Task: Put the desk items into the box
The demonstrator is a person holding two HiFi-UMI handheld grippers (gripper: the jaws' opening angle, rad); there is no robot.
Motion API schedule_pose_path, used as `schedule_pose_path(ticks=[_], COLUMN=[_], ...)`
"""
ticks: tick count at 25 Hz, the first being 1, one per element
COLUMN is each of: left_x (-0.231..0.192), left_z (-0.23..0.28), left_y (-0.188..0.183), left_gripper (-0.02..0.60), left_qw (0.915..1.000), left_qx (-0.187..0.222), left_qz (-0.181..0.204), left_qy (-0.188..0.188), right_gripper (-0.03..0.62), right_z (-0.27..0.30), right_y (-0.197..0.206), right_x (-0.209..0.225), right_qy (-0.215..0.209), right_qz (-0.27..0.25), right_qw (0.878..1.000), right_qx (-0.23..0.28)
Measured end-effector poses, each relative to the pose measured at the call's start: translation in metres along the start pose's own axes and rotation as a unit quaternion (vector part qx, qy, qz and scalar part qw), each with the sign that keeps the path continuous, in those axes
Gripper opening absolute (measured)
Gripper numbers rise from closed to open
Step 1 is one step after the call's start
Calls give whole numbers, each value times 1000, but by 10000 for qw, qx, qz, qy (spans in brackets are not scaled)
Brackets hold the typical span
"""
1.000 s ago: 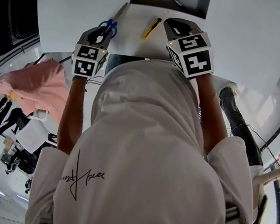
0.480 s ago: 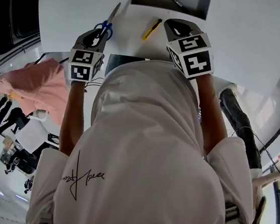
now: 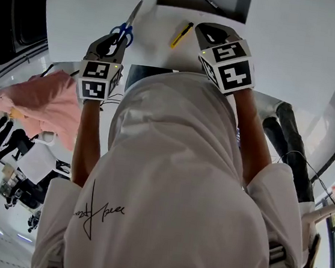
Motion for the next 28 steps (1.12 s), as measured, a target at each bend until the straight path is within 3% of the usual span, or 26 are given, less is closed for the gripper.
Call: schedule_pose_path(ticks=[12, 18, 28], left_x=[8, 31, 32], left_z=[-9, -1, -1], left_y=[-20, -54, -59], left_gripper=[86, 86, 86], left_qw=[9994, 9990, 9980], left_qx=[339, 443, 597], left_qz=[-11, -21, 106], left_qy=[-46, 6, 195], right_gripper=[28, 28, 28], right_z=[-1, -22, -12], right_y=[-1, -15, -11], right_x=[-2, 27, 17], right_qy=[-23, -7, 16], right_qz=[8, 1, 30], right_qw=[10000, 10000, 10000], right_qx=[21, 22, 43])
Point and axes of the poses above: the fingertips, and each gripper's own axes: z forward along the fingers, x to its right, y out of its underside, the point moved 10 cm from there along -z, backward along the fingers, and after that the axes turned 14 degrees about x, right-handed, at the moved point
